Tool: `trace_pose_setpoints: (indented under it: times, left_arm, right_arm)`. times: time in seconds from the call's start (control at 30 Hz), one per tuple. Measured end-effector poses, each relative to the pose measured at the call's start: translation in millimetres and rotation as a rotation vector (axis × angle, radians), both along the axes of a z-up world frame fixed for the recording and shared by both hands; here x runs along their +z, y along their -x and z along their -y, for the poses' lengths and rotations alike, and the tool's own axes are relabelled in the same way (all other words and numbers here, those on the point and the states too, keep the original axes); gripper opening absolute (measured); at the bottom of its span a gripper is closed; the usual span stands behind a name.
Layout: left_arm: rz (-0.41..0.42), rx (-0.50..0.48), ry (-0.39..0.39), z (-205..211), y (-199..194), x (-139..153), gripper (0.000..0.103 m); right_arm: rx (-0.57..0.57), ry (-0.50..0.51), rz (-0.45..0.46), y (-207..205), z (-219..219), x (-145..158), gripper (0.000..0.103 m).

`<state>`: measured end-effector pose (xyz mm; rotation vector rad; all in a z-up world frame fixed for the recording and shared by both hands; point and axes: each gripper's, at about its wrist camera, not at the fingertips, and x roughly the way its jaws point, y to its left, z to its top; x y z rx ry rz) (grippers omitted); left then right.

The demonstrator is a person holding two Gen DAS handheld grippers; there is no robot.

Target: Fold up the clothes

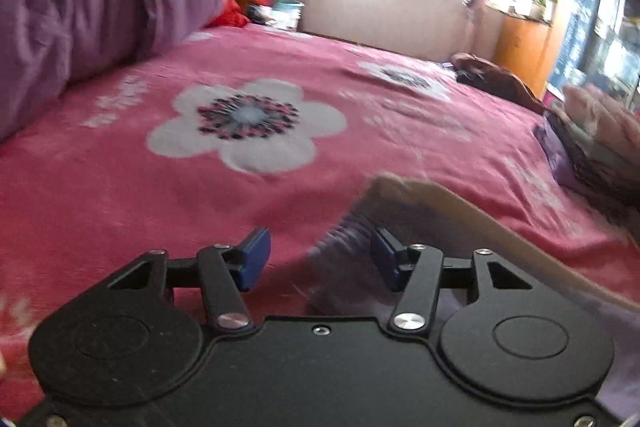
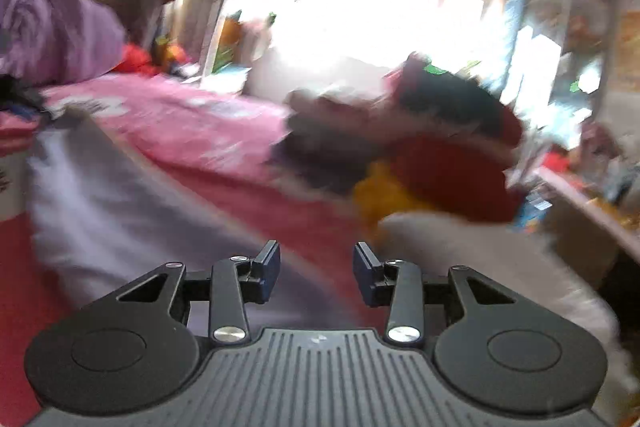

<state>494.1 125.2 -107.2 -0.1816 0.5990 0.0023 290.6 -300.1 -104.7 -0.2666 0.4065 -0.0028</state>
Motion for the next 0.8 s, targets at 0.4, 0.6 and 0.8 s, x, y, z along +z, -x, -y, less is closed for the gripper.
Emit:
trace_pose_setpoints:
  times: [0.4, 0.6, 0.8]
  left_arm:
    - [0.005, 0.028, 0.018, 3, -2, 17, 0.026]
    - [0.082, 0.041, -0.214, 27, 10, 21, 0.039]
    - [0.133, -0.235, -0.128, 61, 19, 20, 0.045]
  right_arm:
    - [0.086, -0.076, -0.236, -29, 24, -27, 0.046]
    - [0.152, -0.119, -0.185, -16, 27, -17, 0.046]
    - [0.344, -0.132, -0.185, -9, -1, -13, 0.046]
